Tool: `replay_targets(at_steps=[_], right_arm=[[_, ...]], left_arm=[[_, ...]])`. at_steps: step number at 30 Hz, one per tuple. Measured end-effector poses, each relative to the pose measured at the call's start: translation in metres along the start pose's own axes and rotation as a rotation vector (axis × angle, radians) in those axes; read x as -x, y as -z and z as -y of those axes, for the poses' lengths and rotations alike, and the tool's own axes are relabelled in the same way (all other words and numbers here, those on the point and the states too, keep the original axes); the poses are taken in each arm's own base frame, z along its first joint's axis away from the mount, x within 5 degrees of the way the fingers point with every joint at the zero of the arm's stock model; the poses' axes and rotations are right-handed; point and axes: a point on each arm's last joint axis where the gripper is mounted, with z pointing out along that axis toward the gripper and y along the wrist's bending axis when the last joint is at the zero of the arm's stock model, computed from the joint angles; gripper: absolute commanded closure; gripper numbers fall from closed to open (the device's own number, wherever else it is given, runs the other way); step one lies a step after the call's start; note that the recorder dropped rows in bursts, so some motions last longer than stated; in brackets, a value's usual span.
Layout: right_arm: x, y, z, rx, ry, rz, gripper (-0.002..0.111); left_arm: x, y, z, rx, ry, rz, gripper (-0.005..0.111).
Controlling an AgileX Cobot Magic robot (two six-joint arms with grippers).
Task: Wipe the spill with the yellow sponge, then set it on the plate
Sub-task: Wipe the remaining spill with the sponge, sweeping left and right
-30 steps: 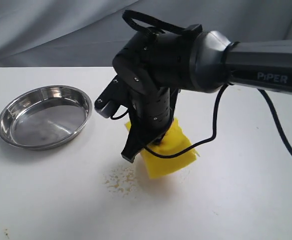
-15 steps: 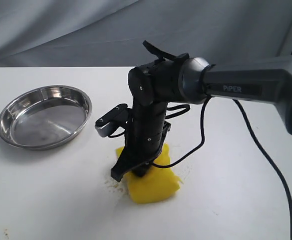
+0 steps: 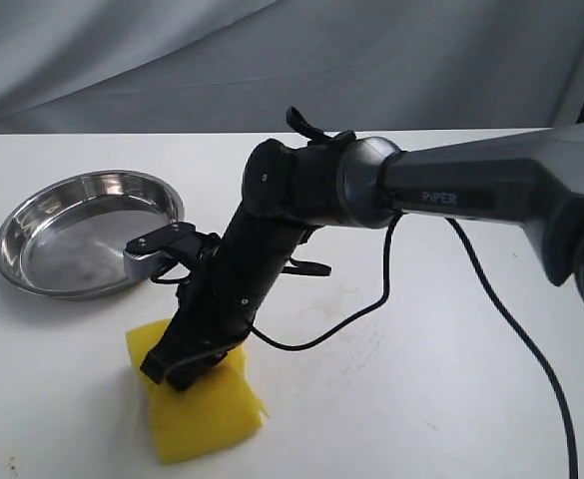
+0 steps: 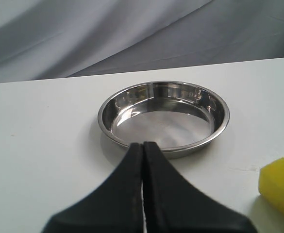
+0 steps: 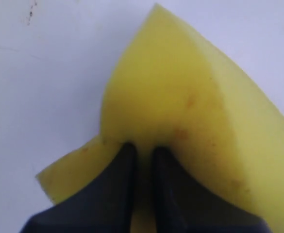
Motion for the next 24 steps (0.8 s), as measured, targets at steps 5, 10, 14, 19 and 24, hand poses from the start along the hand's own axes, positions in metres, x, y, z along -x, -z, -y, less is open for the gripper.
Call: replay_targets(at_steps=[5, 10, 14, 19, 24], right_arm=[[0.005, 0.034, -0.012, -0.095, 0.070, 0.033, 0.098], [0.000, 0.074, -0.015, -0.303, 0.076, -0.008, 0.098], [-0.014, 0.096, 0.000, -0.562, 0.019, -0.149, 0.098], [-0.027, 0.096, 0.019, -0.703, -0.017, -0.206, 0.098], [-0.042, 0.072, 0.042, -0.698, -0.097, -0.249, 0.098]], left_arm=[[0.000, 0.000, 0.000, 0.000, 0.000, 0.000, 0.107], [0.000, 0.000, 0.000, 0.000, 0.000, 0.000, 0.107], [0.000, 0.000, 0.000, 0.000, 0.000, 0.000, 0.107], [0.000, 0.000, 0.000, 0.000, 0.000, 0.000, 0.107], [0.000, 0.000, 0.000, 0.000, 0.000, 0.000, 0.107]])
